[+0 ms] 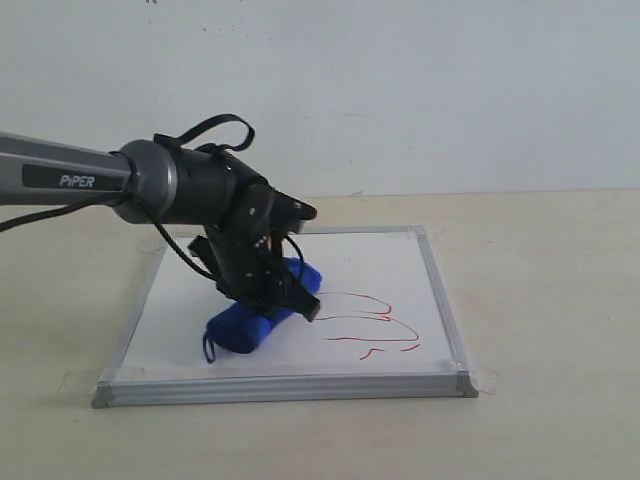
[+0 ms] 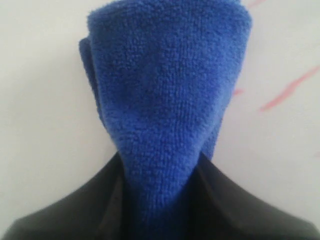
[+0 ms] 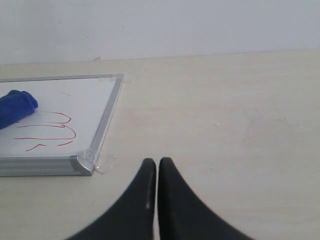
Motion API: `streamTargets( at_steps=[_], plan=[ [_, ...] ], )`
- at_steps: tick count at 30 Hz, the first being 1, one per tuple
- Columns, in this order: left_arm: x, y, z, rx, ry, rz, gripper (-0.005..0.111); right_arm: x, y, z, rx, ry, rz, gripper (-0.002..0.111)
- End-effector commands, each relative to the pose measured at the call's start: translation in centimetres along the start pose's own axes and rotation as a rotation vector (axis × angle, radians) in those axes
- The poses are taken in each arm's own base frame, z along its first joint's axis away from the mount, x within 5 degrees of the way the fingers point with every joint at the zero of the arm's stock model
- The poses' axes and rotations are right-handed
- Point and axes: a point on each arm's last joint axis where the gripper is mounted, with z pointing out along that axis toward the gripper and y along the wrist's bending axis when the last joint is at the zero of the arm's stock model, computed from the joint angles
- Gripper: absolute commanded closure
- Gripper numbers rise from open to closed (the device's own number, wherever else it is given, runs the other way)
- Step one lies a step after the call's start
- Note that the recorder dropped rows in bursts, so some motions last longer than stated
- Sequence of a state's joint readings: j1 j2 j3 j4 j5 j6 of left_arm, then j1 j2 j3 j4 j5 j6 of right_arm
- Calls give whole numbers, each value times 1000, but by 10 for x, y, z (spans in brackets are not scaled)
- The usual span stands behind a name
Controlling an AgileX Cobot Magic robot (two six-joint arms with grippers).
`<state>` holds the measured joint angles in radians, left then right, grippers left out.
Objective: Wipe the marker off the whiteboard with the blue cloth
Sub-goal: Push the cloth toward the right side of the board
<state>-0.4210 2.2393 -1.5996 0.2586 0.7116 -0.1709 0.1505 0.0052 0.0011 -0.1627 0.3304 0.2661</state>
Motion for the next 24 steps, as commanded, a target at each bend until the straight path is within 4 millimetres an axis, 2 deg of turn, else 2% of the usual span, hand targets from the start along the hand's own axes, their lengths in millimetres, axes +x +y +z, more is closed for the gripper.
streamTargets(
  at_steps=[1, 3, 5, 8, 11, 14, 19, 24],
  plan=[
    [1, 41, 12, -67, 64, -65, 103, -1, 0, 0, -1, -14, -2, 107],
    [-5, 51, 11, -80, 72, -89, 103, -1, 0, 0, -1, -14, -2, 107],
    [-11, 52, 13, -89, 96, -91, 103, -1, 0, 0, -1, -14, -2, 107],
    [-21, 42, 15, -88, 116, -39, 103, -1, 0, 0, -1, -14, -2, 107],
    [-29, 20, 18, -64, 123, 11, 103, -1, 0, 0, -1, -14, -2, 107],
    [-33, -10, 19, -22, 125, 102, 103, -1, 0, 0, -1, -14, -2, 107],
    [-34, -64, 7, 73, 109, 204, 103, -1, 0, 0, -1, -14, -2, 107],
    [-30, -101, -2, 105, 109, 268, 103, -1, 0, 0, -1, -14, -2, 107]
  ],
)
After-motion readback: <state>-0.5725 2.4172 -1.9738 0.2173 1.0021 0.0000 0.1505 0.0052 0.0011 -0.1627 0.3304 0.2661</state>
